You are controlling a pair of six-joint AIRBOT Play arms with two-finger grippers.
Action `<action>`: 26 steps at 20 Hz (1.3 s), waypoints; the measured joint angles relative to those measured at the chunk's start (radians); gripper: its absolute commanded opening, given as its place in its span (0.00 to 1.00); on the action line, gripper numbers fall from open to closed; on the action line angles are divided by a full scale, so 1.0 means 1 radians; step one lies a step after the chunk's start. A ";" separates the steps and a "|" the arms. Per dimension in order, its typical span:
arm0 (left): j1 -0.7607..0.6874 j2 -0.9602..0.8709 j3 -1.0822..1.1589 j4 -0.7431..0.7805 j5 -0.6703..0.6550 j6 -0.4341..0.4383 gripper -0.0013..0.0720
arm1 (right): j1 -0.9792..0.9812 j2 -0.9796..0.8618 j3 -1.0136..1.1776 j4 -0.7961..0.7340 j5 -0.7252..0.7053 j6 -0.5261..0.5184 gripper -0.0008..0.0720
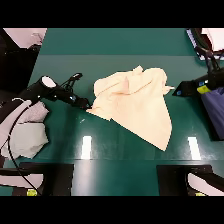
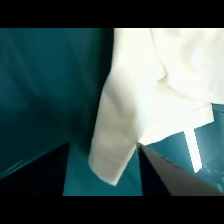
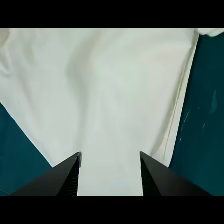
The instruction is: Fold the shirts.
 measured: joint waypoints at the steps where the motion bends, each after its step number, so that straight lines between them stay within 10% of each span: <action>1: -0.016 -0.006 -0.001 -0.004 0.011 0.005 0.71 | 0.000 0.031 -0.043 0.003 -0.014 0.002 0.61; 2: -0.031 -0.009 -0.002 -0.008 0.013 0.008 0.67 | 0.000 0.058 -0.084 0.002 -0.025 0.008 0.61; 4: -0.055 -0.016 -0.003 -0.008 0.024 0.012 0.12 | -0.012 0.107 -0.170 0.005 -0.042 0.028 0.61; 5: -0.057 -0.017 -0.003 -0.006 0.022 0.013 0.05 | -0.024 0.128 -0.209 0.005 -0.049 0.039 0.61; 26: -0.073 0.006 0.210 -0.003 -0.096 -0.057 0.05 | -0.193 0.285 -0.912 0.166 -0.109 0.190 0.60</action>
